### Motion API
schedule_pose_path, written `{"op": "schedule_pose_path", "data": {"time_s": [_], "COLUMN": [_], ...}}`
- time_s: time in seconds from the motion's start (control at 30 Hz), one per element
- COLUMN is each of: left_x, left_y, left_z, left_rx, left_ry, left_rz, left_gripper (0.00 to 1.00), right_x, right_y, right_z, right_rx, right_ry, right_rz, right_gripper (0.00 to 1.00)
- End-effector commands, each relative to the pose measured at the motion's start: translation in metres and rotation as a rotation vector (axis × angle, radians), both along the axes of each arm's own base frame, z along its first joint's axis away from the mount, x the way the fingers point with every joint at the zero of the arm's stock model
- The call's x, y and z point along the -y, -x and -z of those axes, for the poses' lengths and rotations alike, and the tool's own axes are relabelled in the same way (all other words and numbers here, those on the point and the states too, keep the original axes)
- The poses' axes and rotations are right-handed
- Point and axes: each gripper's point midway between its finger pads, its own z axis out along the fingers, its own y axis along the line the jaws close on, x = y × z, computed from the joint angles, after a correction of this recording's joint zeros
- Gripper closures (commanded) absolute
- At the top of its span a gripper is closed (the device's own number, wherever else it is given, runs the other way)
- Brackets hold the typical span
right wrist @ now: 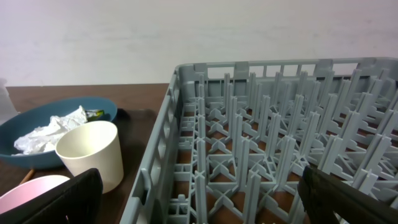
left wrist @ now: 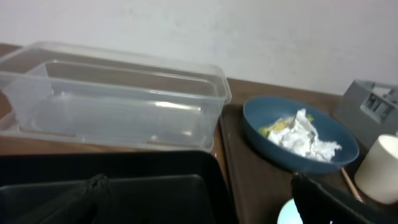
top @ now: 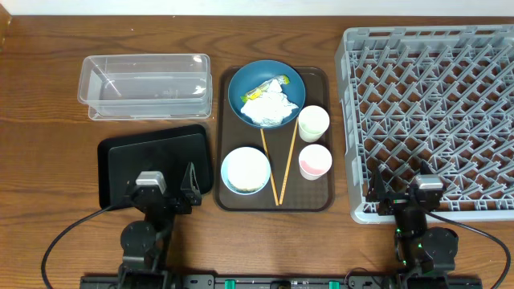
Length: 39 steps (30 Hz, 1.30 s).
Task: Sort waste into correct bins and load items into the dishwasher rack
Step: 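Raise the left gripper and move it toward the blue plate, then grasp the crumpled white paper on the blue plate with the left gripper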
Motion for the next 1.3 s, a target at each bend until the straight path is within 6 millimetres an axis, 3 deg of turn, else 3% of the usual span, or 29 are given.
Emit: {"op": "schedule_pose_path", "data": {"time_s": [0.0, 0.33, 0.6, 0.9, 1.17, 1.27], "left_x": [-0.002, 0.0, 0.016, 0.023, 0.022, 0.028], "left_y": [0.0, -0.025, -0.059, -0.035, -0.032, -0.043], "left_z": [-0.003, -0.03, -0.043, -0.032, -0.014, -0.018], "left_rx": [-0.036, -0.24, -0.568, -1.082, -1.164, -1.116], "left_ry": [0.011, 0.027, 0.027, 0.03, 0.027, 0.047], "left_rz": [-0.014, -0.021, 0.04, 0.063, 0.057, 0.082], "left_gripper": [0.05, 0.05, 0.05, 0.05, 0.05, 0.05], "right_x": [0.002, 0.005, 0.004, 0.003, -0.004, -0.005], "right_y": [0.001, 0.0, -0.023, -0.047, -0.064, -0.062], "right_z": [-0.007, -0.028, -0.032, -0.016, -0.01, -0.008], "right_rx": [0.011, -0.043, -0.257, -0.636, -0.741, -0.752], "right_ry": [-0.04, -0.068, -0.053, 0.007, -0.004, -0.006], "right_rz": [0.02, 0.039, 0.047, 0.045, 0.013, 0.007], "right_gripper": [0.01, 0.01, 0.01, 0.01, 0.01, 0.01]}}
